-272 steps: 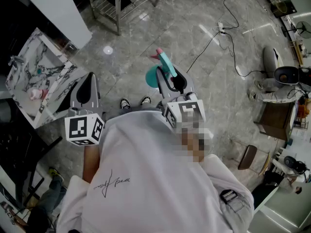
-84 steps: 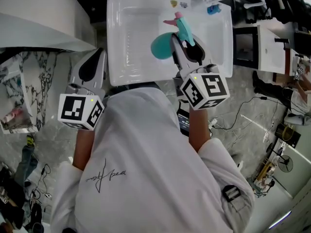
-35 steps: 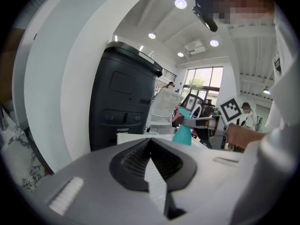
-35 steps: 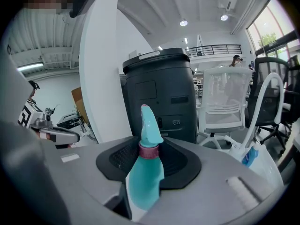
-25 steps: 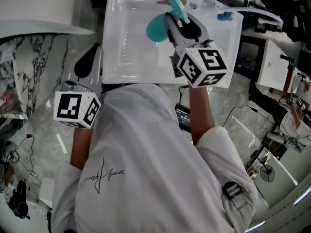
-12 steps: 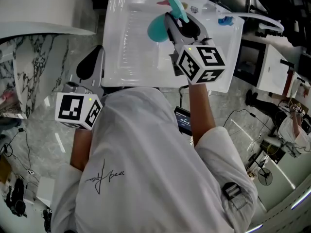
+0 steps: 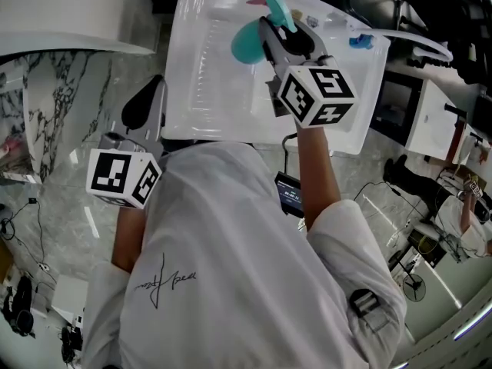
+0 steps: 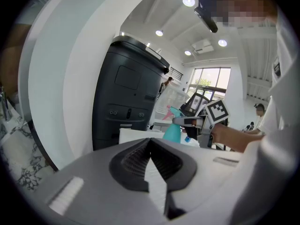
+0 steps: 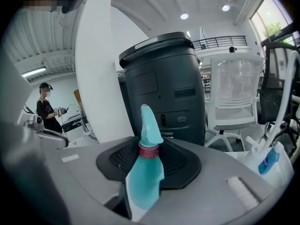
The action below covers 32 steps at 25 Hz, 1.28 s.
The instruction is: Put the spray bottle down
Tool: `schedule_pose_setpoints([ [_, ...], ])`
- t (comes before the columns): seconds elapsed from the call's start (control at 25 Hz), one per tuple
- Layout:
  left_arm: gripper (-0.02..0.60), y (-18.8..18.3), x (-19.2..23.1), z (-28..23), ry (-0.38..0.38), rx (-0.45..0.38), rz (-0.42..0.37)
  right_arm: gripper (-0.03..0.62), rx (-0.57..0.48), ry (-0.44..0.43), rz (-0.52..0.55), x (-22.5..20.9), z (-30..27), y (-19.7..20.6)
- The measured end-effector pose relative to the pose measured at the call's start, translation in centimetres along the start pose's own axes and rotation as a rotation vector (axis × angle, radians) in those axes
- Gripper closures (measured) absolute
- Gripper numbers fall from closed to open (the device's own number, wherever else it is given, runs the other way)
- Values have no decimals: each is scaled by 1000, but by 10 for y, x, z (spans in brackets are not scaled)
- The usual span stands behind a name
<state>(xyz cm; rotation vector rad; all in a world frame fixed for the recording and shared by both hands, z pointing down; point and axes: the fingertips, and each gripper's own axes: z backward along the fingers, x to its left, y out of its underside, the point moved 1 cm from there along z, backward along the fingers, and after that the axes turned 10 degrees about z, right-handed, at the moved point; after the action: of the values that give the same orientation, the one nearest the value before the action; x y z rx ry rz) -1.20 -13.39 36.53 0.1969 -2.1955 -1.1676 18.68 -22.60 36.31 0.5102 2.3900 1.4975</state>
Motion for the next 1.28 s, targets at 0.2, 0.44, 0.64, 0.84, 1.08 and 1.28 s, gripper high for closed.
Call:
schedule_pose_setpoints([
  [0.2, 575, 3, 0, -2, -5, 9, 6, 464, 4, -8, 5, -3, -9, 1],
  [0.44, 575, 2, -1, -4, -1, 3, 37, 464, 5, -8, 10, -3, -18, -1],
  [0.64, 575, 3, 4, -2, -10, 3, 40, 464, 3, -26, 10, 2, -28, -1],
  [0.84, 575, 7, 9, 1, -30, 5, 59, 464, -11, -28, 10, 1, -36, -3],
  [1.08, 575, 5, 15, 2, -44, -8, 78, 464, -18, -34, 23, -2, -46, -5],
  [1.28, 575, 3, 17, 2, -50, -9, 83, 464, -17, -31, 28, -4, -53, -6],
])
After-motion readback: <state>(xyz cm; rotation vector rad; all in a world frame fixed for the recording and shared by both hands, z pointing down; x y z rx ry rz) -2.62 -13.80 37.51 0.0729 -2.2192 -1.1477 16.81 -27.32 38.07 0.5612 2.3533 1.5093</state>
